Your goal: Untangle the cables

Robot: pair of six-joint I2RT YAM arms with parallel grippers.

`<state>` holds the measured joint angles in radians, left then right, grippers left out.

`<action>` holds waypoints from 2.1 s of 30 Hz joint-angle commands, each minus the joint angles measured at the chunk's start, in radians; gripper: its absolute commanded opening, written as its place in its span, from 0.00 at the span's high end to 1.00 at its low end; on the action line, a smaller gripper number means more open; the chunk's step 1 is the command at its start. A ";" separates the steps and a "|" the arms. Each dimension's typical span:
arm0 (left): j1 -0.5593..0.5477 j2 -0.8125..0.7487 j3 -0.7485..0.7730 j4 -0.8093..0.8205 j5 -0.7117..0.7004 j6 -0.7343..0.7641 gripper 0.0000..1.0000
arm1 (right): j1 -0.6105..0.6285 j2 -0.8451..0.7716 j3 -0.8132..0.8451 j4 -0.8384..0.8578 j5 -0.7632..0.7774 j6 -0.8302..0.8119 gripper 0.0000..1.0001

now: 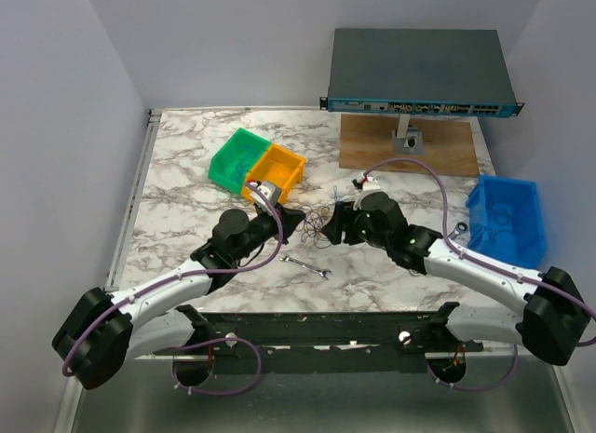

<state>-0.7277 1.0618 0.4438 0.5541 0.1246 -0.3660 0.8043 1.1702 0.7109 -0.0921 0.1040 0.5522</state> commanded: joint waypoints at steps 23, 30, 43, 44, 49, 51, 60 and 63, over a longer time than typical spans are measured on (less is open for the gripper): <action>0.039 -0.026 0.068 -0.383 -0.636 -0.143 1.00 | 0.006 -0.253 0.041 -0.381 0.903 0.267 0.99; 0.101 -0.008 0.124 -0.600 -0.785 -0.304 1.00 | 0.004 -0.442 0.202 -0.836 1.286 0.501 0.99; 0.119 -0.087 0.106 -0.691 -0.915 -0.431 1.00 | 0.003 -0.492 0.290 -0.607 1.279 0.028 0.99; 0.117 -0.099 0.098 -0.678 -0.907 -0.429 1.00 | 0.003 -0.476 0.258 -0.548 1.238 -0.020 0.98; 0.116 -0.165 0.051 -0.639 -0.929 -0.421 1.00 | -0.094 -0.228 0.328 -0.805 1.224 0.240 0.96; 0.114 -0.196 0.035 -0.621 -0.924 -0.421 1.00 | -0.225 -0.150 0.373 -0.821 1.104 0.251 0.99; 0.106 -0.272 -0.054 -0.346 -0.651 -0.210 1.00 | -0.447 -0.065 0.506 -0.597 0.765 0.069 0.99; 0.104 -0.294 -0.077 -0.280 -0.532 -0.150 1.00 | -0.447 -0.052 0.569 -0.588 0.611 -0.008 0.99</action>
<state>-0.6174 0.8055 0.3943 0.1188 -0.6086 -0.6365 0.3599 1.1049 1.1908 -0.7406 0.9298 0.6430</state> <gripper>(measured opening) 0.014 0.035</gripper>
